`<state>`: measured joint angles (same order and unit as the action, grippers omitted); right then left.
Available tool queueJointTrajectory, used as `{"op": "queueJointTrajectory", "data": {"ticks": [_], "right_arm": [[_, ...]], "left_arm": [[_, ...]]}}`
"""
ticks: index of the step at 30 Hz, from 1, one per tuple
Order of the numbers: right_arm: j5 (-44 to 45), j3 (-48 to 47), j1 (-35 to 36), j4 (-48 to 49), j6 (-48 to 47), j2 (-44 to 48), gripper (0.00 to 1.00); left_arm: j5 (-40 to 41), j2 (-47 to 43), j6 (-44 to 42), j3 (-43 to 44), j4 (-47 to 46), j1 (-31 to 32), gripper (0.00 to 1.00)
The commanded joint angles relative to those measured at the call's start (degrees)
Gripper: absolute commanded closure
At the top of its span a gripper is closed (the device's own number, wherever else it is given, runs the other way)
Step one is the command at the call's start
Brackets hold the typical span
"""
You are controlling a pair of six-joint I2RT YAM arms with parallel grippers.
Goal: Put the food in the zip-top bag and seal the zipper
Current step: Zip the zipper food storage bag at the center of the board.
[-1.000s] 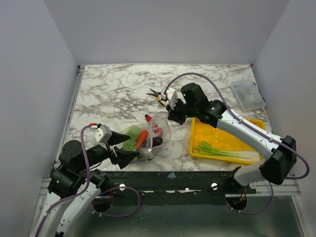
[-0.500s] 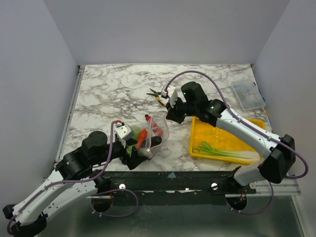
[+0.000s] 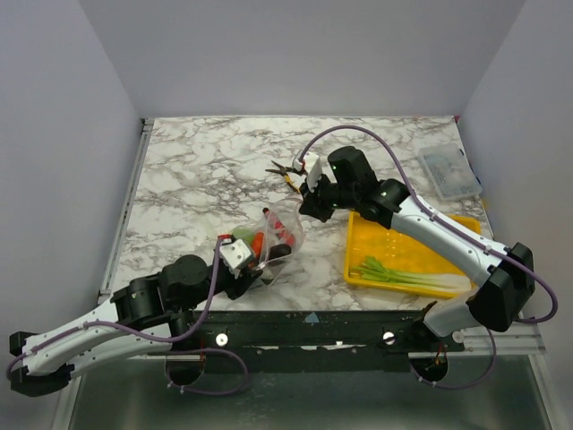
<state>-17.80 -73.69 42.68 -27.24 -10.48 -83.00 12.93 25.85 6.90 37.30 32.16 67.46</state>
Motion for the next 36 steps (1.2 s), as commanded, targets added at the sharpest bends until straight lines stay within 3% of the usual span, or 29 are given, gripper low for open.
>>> {"op": "queueJointTrajectory", "data": {"ticks": [1, 3, 4, 6, 9, 13, 18, 20, 23, 25, 30, 36], "right_arm": [[-0.8, -1.6, -0.4, 1.9, 1.2, 0.2, 1.0], [0.2, -1.2, -0.3, 3.2, 2.2, 0.6, 1.0], [1.2, -0.5, -0.4, 4.2, 2.8, 0.9, 0.94], [3.8, 0.6, -0.3, 5.9, 3.4, 2.0, 0.67], [5.0, 3.3, -0.1, 7.3, 1.7, 5.0, 0.46], [10.6, 10.1, 0.0, 12.1, -5.9, 12.1, 0.33], [17.0, 10.0, 0.0, 10.9, -18.6, 18.8, 0.26], [11.9, 7.2, 0.0, 8.1, -23.0, 20.3, 0.25], [-4.1, 2.4, 0.4, 3.9, -25.3, 20.1, 0.28], [-12.5, 0.5, 4.2, 4.5, -25.7, 19.7, 0.31], [-7.5, -2.1, 23.4, 7.1, -28.7, 15.0, 0.32], [-7.6, -5.1, 27.5, 4.8, -30.5, 6.7, 0.35]], "left_arm": [[2.1, -5.0, -2.8, -1.7, -7.6, 0.4, 0.77], [1.2, -4.9, -3.7, -1.5, -6.8, 0.3, 0.9], [0.9, -4.6, -4.1, -1.3, -6.2, 0.3, 0.94], [0.8, -4.2, -4.4, -1.4, -5.8, 0.4, 1.0], [0.6, -4.6, -5.1, -2.0, -6.7, 0.4, 1.0], [2.3, -5.7, -5.2, -2.6, -8.1, 0.3, 1.0], [4.1, -7.7, -5.0, -3.4, -8.5, 0.4, 1.0], [3.9, -8.1, -5.3, -3.4, -8.6, 0.3, 1.0], [4.1, -8.1, -5.5, -3.5, -8.5, 0.3, 1.0], [3.7, -8.0, -5.6, -3.5, -8.6, 0.3, 1.0], [3.5, -7.7, -5.2, -3.3, -8.3, 0.3, 1.0], [2.9, -8.5, -5.1, -3.4, -8.2, 0.4, 1.0]]}}
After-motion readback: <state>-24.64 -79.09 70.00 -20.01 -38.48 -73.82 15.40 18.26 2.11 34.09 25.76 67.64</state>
